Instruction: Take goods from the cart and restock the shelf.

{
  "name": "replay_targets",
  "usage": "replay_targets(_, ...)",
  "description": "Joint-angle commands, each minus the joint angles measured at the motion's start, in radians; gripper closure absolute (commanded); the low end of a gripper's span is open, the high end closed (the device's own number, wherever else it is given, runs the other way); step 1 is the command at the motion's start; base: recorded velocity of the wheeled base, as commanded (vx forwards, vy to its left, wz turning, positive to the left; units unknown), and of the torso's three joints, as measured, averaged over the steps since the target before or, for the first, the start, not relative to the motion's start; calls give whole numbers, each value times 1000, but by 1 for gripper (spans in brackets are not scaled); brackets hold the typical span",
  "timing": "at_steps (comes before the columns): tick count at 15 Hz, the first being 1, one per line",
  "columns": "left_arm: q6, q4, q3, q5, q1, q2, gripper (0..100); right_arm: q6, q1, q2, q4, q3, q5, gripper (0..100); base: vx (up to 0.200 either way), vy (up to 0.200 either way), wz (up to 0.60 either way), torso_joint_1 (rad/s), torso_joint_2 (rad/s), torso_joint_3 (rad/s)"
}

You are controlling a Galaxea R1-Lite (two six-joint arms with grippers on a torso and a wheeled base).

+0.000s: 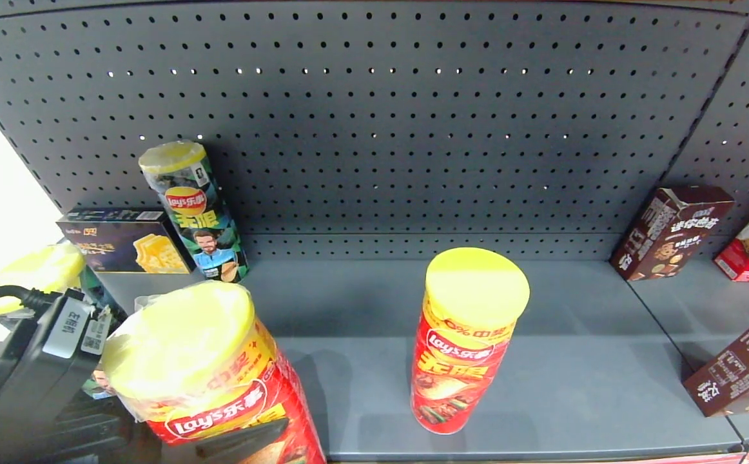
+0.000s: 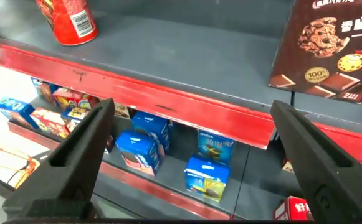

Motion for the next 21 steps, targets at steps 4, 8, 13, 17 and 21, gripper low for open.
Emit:
replay_targets(4, 1, 1, -60, 0, 1, 11, 100, 0, 0, 2, 0, 1, 0, 0, 0, 0, 0, 0, 0, 0)
replay_targets(8, 0, 1, -135, 0, 9, 60, 100, 0, 0, 2, 0, 1, 0, 0, 0, 0, 0, 0, 0, 0)
replay_targets(13, 13, -6, -246, 6, -2, 147, 100, 0, 0, 2, 0, 1, 0, 0, 0, 0, 0, 0, 0, 0)
replay_targets(17, 26, 110, -373, 54, 0, 221, 100, 0, 0, 2, 0, 0, 0, 0, 0, 0, 0, 0, 0, 0)
replay_targets(21, 39, 157, -462, 92, 1, 293, 100, 0, 0, 2, 0, 0, 0, 0, 0, 0, 0, 0, 0, 0)
